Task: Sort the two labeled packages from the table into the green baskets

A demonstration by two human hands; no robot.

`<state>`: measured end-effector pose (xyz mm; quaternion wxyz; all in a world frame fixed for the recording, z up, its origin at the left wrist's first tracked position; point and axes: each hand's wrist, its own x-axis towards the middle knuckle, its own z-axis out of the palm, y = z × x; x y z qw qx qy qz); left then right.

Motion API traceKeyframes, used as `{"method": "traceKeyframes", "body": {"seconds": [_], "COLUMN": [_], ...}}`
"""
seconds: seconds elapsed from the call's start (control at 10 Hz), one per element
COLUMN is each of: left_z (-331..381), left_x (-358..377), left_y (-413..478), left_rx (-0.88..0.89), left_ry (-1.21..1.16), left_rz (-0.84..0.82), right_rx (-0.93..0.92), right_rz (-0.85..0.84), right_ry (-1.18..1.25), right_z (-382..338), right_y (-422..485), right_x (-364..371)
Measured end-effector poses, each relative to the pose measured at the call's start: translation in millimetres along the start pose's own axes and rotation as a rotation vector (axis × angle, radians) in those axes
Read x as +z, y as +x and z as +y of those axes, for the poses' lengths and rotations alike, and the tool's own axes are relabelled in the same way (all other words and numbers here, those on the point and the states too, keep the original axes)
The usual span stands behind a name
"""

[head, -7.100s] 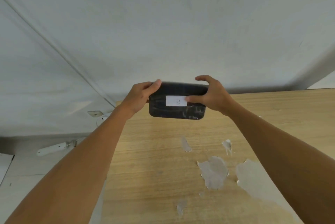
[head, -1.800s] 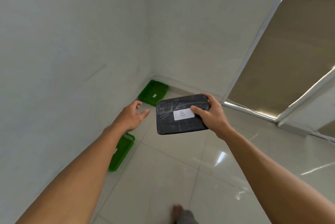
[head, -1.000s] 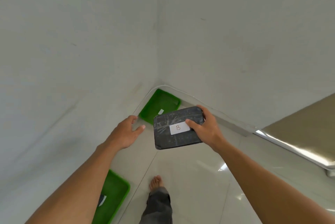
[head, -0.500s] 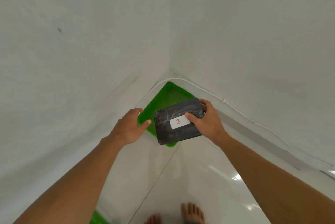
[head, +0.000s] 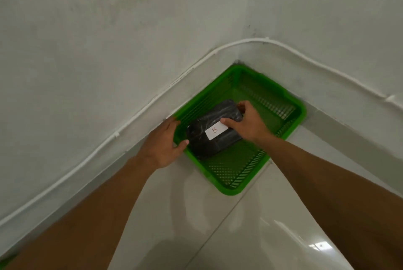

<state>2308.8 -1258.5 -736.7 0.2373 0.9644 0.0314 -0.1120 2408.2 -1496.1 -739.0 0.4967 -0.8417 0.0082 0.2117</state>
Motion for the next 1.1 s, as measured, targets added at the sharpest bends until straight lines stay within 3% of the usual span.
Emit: {"method": "traceKeyframes", "body": {"seconds": [0.1, 0.4, 0.5, 0.7, 0.9, 1.1], "left_z": [-18, -31, -32, -31, -26, 9], "left_x": [13, 31, 33, 38, 32, -14], "left_y": [2, 6, 6, 5, 7, -11], "left_rx": [0.048, 0.09, 0.094, 0.1, 0.08, -0.013], "left_ry": [-0.023, -0.028, -0.028, -0.035, -0.035, -0.213], "left_rz": [0.044, 0.077, 0.074, 0.093, 0.038, 0.013], "right_rx": [-0.023, -0.063, 0.005, 0.031, 0.035, -0.106], "right_rz": [-0.006, 0.136, 0.024, 0.118, 0.107, 0.03], "right_ry": [-0.024, -0.662, -0.687, -0.562, -0.576, -0.581], "right_z": [9, 10, 13, 14, 6, -38], "right_y": [21, 41, 36, 33, 27, -17], "right_x": [17, 57, 74, 85, 79, 37]}}
